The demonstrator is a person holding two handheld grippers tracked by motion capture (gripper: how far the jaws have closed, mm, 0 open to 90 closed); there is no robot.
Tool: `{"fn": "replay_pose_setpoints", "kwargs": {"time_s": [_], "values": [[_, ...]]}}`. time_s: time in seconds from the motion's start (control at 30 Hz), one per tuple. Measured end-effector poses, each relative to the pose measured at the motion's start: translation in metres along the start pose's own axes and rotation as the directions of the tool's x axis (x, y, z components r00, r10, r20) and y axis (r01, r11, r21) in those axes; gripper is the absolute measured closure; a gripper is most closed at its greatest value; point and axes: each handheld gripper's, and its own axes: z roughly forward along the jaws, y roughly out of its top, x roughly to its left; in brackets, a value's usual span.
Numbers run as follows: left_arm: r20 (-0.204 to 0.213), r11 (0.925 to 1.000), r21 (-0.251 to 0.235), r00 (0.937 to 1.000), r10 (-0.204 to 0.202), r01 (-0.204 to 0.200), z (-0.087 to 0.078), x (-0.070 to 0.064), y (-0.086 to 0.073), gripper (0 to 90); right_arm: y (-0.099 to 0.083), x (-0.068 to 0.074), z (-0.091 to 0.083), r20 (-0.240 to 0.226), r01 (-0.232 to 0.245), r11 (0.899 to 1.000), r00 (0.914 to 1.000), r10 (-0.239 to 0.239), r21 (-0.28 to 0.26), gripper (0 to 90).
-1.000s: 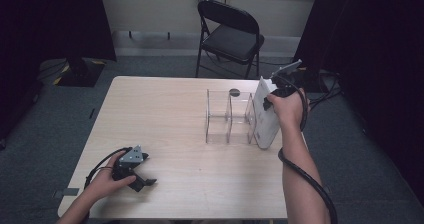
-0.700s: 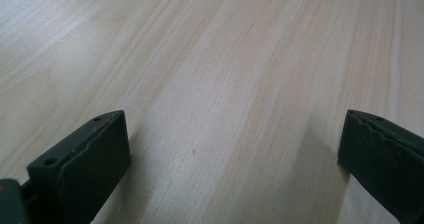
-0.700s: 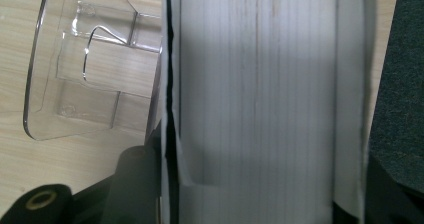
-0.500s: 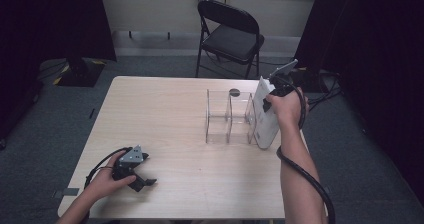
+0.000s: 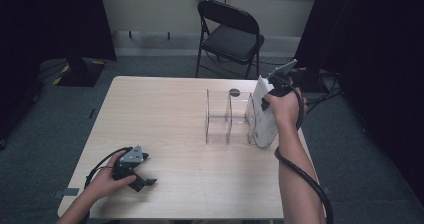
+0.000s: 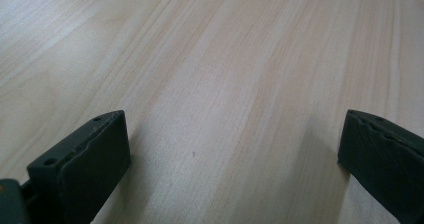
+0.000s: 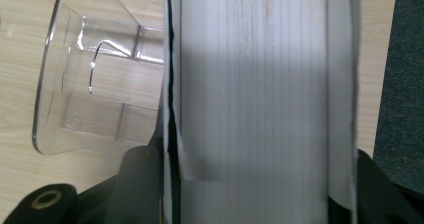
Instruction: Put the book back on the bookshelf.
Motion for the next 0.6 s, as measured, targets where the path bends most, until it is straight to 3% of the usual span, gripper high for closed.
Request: {"fn": "replay_pose_setpoints", "kwargs": {"time_s": [0.6], "values": [[0.005, 1.0000, -0.003, 1.0000, 0.003, -0.003, 0.0018, 0.0009, 0.0016, 0.0, -0.0025, -0.0020, 0.0040, -0.018, 0.002, 1.000, 0.9998, -0.002, 0.011, 41.4]]}}
